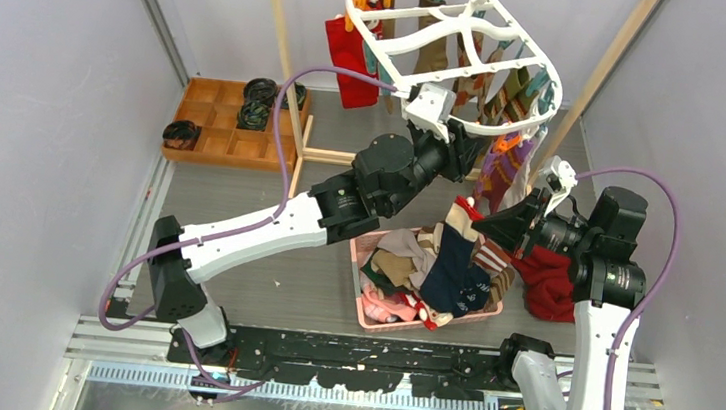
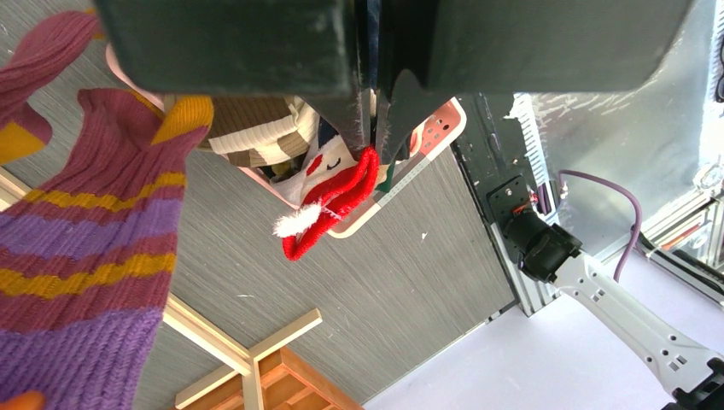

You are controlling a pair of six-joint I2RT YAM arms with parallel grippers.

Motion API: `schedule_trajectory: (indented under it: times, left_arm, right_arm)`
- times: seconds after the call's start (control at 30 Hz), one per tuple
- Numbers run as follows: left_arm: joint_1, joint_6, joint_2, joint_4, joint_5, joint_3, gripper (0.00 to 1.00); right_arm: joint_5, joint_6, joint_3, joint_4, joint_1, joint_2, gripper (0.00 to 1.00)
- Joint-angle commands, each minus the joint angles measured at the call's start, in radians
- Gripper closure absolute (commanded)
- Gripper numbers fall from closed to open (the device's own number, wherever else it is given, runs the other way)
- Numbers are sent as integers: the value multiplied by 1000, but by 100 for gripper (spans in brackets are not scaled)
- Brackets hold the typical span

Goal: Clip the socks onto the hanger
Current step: Open the clamp at the hanger.

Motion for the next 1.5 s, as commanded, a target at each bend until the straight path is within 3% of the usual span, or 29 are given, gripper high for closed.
schedule_trajectory:
  times: [0.0,0.17,0.33,0.53,0.67,1.03,1.47]
  left_arm:
    - [-6,23,-40,76,-26,21,75]
    - [-11,28,-46,73,-29,18,90]
    - [-12,28,-50,71,-39,13,95]
    - [-13,28,-69,58,-57,4,97]
    - [-13,25,-75,63,-64,2,98]
    - [-13,-21,-62,33,-61,34,99]
    - [-13,-51,-54,27,-73,41,100]
  right_arm:
    - [-17,3,30,12,-7,-1,99]
    - [1,-66,63,-65,-6,2,99]
    - [59,-247,180,-267,-7,32,99]
    - [170,-356,351,-391,-7,79,99]
    - [215,-329,403,-356,-7,95,99]
    - [272,-29,367,-8,-4,71,99]
    - [324,-55,353,-23,84,82,99]
